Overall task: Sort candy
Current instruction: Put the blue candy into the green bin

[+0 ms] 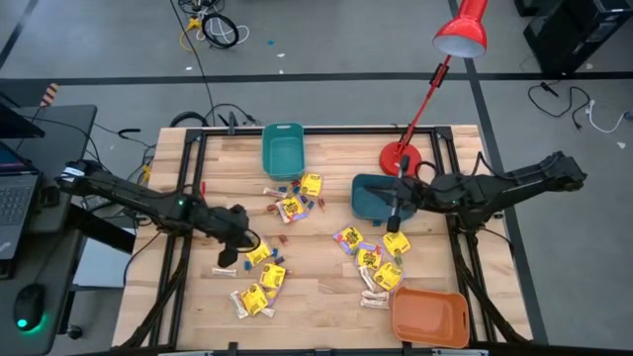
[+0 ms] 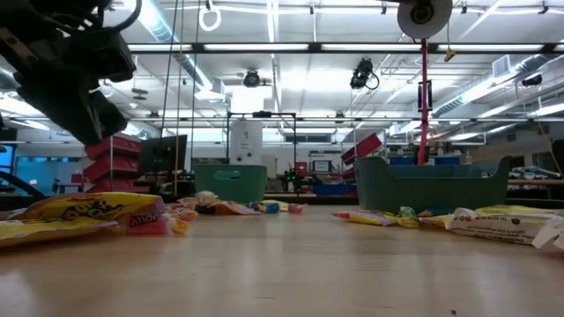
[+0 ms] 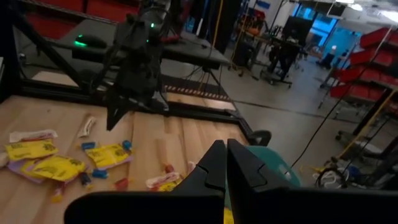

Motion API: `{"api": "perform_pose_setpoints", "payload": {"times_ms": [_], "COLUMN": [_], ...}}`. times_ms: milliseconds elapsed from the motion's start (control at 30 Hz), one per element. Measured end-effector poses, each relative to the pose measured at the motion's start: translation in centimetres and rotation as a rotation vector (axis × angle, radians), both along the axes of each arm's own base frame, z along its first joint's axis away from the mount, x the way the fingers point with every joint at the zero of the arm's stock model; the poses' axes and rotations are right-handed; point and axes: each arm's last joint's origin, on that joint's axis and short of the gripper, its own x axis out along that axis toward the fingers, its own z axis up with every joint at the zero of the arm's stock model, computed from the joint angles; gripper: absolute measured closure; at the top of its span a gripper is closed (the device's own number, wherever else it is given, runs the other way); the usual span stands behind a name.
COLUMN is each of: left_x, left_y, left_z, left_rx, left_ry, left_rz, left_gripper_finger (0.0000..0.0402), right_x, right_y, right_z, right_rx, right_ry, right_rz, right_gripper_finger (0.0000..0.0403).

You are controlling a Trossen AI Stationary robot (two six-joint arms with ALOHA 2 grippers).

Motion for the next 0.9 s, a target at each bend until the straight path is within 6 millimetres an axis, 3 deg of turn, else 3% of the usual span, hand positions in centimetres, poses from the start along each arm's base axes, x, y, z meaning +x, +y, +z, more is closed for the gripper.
{"api": "perform_pose_setpoints", "payload": {"times_ms": [900], "left_x": [-1.6], "left_y": [0.7], "left_z": [-1.2], "left_rx": [0.079], "left_ry": [0.215], "left_rz": [0.149], "left_gripper_finger": [0.0394], "right_x": [0.8], "right_y": [0.2], "right_z": [-1.1], "right_rx": [0.048], "right_ry": [0.055], "right_rz": [-0.011], "right_gripper_finger": [0.04]}}
